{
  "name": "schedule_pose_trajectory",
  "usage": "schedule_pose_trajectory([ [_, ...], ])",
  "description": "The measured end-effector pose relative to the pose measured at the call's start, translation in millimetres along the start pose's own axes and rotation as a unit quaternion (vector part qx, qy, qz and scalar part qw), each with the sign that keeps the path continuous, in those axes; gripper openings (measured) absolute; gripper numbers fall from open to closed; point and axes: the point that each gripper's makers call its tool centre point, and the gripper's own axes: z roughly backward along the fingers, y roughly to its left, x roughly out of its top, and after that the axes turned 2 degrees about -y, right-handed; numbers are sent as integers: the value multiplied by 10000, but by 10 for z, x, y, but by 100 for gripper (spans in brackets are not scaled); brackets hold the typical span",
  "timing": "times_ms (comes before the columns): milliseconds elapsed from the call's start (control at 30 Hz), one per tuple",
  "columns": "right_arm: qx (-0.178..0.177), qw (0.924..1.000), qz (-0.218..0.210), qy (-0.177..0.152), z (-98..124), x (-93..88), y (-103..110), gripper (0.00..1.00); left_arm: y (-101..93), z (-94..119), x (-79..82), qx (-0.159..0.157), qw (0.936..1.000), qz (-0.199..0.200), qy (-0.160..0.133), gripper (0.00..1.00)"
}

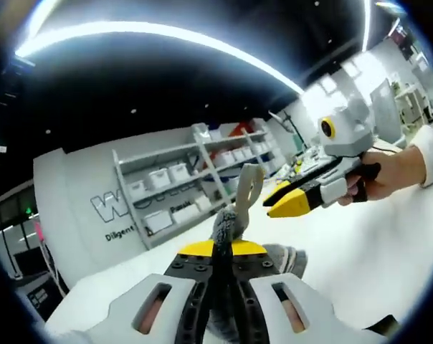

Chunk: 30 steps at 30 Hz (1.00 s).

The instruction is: Open the folded towel by lifting each exposed corner and separating the folded layers until the towel lies flat within the target outline without major curled edges

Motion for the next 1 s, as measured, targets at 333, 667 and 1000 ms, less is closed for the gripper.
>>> schedule_pose_trajectory([
  [333,-101,9992,-151,361,-44,-243,-103,25,154,93,0,270,9986,448,7,5],
  [667,-134,9969,-255,737,-61,-477,-160,35,303,190,-50,578,9977,322,122,5],
  [1000,-160,9958,-173,879,-44,-543,-153,40,422,251,-137,730,9967,187,302,5],
])
